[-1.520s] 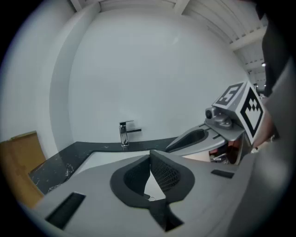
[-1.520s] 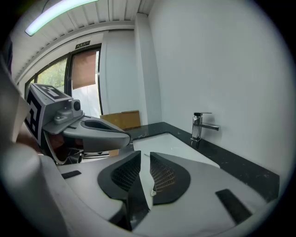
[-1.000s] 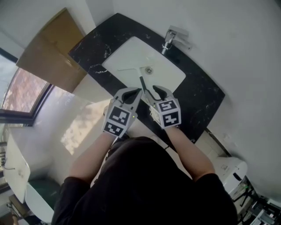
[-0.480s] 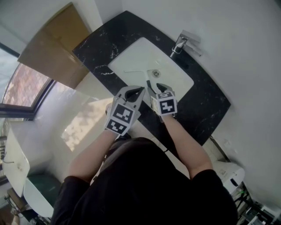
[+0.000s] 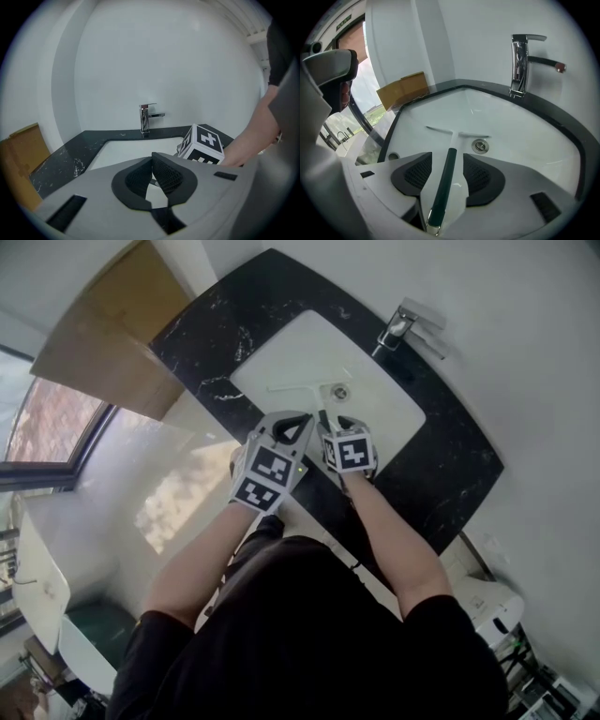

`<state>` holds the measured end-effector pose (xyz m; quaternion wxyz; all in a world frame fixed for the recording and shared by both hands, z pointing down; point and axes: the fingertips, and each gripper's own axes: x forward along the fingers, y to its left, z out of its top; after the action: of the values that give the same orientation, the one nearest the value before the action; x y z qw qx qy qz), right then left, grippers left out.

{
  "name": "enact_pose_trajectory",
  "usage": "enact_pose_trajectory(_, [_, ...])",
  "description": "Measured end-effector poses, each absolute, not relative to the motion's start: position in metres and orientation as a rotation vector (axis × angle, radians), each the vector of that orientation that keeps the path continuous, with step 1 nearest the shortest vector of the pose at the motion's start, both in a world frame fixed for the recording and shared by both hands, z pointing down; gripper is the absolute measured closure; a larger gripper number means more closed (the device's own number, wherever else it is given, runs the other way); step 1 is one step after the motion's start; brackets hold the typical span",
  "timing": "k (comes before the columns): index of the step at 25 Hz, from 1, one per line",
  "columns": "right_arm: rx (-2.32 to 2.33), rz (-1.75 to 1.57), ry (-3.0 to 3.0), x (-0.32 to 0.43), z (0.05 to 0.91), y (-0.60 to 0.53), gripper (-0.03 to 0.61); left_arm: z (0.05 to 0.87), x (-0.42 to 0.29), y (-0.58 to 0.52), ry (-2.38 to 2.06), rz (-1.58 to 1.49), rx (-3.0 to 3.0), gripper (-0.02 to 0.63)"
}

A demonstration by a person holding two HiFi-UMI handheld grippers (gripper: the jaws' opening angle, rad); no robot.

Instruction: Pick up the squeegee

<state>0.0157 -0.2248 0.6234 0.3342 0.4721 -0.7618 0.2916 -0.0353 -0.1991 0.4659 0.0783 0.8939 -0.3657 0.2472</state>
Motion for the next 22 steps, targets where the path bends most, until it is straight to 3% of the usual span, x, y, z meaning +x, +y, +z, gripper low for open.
enact_pose_trajectory(20, [1.147,1.006,-1.93,0.001,0.677,-0.239,0.367,0.491,-0.047,-0.22,-1.057,0.786,2.631,0.607])
enact_pose_trajectory(22, [1.16,0.985,-1.912,0.003,0.679,-0.24,0.403,0.49,-0.047,-0.22,-1.057,0.786,2.632,0.607])
